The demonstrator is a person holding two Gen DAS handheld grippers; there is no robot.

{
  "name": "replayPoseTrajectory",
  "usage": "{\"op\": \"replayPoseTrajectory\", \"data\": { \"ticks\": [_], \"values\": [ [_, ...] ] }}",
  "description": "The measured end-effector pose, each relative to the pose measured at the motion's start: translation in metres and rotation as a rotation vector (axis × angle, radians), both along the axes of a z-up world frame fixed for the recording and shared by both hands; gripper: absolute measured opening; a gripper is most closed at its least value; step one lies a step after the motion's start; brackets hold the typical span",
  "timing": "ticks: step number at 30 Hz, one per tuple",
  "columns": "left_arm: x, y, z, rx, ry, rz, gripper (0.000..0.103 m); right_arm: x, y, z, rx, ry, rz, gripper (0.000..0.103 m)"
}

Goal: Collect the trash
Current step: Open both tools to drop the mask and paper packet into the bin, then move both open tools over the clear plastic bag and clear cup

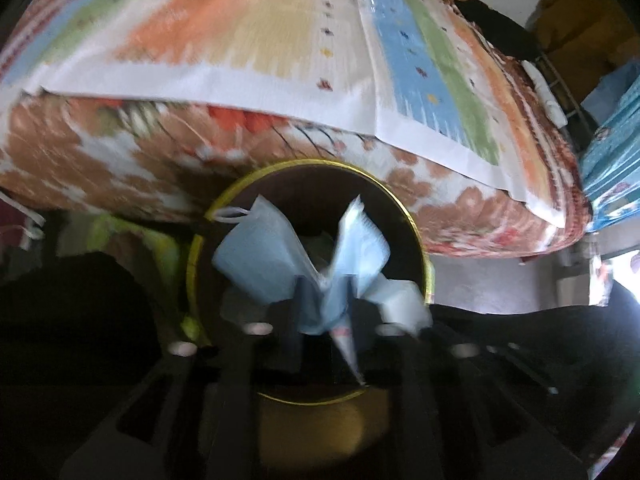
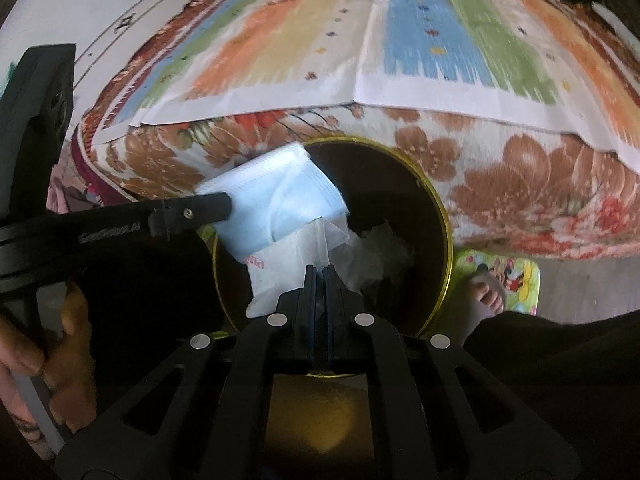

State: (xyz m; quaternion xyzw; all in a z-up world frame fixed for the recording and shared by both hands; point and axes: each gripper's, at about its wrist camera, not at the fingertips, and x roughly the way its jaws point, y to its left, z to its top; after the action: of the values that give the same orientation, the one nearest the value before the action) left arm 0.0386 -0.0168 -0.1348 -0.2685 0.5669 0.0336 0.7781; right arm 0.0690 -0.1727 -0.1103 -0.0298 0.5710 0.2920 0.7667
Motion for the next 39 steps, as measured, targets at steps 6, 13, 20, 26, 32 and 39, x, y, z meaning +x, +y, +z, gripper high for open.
{"op": "replayPoseTrajectory", "data": {
  "ticks": [6, 13, 20, 26, 32, 39],
  "values": [
    [-0.003, 0.006, 0.01, 0.035, -0.027, 0.03, 0.04, -0.001, 0.0, 0.006, 0.013, -0.032, 0.001, 0.034],
    [-0.001, 0.011, 0.03, 0.081, -0.089, 0.039, 0.042, 0.003, -0.003, 0.016, 0.06, -0.042, -0.005, 0.035],
    [0.006, 0.024, 0.087, 0.255, -0.243, 0.038, 0.06, 0.014, -0.003, 0.029, 0.124, -0.049, -0.008, 0.037],
    [0.024, 0.038, 0.111, 0.304, -0.286, 0.043, 0.063, 0.033, 0.003, 0.069, 0.117, -0.272, -0.017, 0.037],
    [0.043, 0.053, 0.135, 0.389, -0.341, 0.07, 0.072, 0.067, 0.008, 0.084, 0.172, -0.295, -0.035, 0.037],
    [0.067, 0.069, 0.14, 0.353, -0.329, 0.072, 0.077, 0.088, 0.02, 0.094, 0.173, -0.325, -0.039, 0.044]
  ]
}}
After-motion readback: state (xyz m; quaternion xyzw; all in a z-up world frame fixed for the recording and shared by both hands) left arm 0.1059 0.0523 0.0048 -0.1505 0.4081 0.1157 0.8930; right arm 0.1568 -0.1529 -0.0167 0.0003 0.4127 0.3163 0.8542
